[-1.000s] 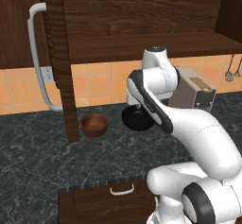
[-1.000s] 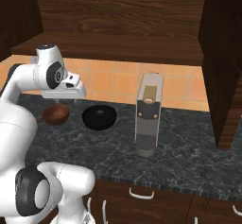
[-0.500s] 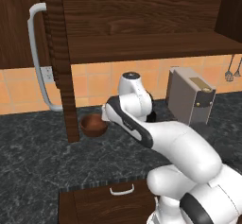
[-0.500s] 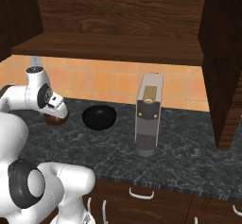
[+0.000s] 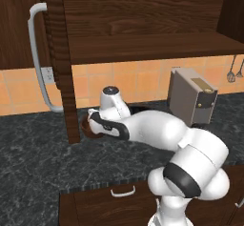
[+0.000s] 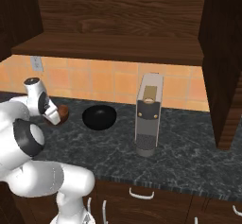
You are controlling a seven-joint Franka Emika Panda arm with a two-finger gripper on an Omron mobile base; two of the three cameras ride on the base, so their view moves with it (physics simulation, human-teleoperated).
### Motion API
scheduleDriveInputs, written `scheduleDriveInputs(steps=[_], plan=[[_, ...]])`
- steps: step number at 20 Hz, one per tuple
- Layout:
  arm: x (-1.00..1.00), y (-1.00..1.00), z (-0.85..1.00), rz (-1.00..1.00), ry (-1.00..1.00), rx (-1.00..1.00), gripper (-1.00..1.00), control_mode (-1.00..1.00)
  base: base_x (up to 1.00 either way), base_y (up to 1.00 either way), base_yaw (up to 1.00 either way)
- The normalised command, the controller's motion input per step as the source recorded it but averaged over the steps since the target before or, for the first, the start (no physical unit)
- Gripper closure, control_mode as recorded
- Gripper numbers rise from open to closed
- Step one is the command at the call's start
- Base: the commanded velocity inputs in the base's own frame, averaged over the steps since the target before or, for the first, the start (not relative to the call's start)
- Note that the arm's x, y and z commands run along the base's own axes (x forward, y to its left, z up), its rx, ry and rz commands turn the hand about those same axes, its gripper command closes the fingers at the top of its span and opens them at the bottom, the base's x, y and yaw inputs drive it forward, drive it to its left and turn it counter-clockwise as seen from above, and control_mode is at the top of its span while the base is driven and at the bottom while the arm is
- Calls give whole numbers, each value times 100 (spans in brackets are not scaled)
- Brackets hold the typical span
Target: Pick up the bowls on the counter and stack them on top of one another in the open cabinet. Place the smaller bowl on top of the larger bowl.
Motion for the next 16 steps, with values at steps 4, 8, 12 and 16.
scheduleDriveInputs(steps=[4,8,12,16], plan=[[25,0,-1,0,4,0,-100,-100,0,0,0],[41,0,-23,0,0,0,-100,-100,0,0,0],[27,-1,-33,0,0,0,-100,-100,0,0,0],[29,0,-37,0,0,0,-100,-100,0,0,0]])
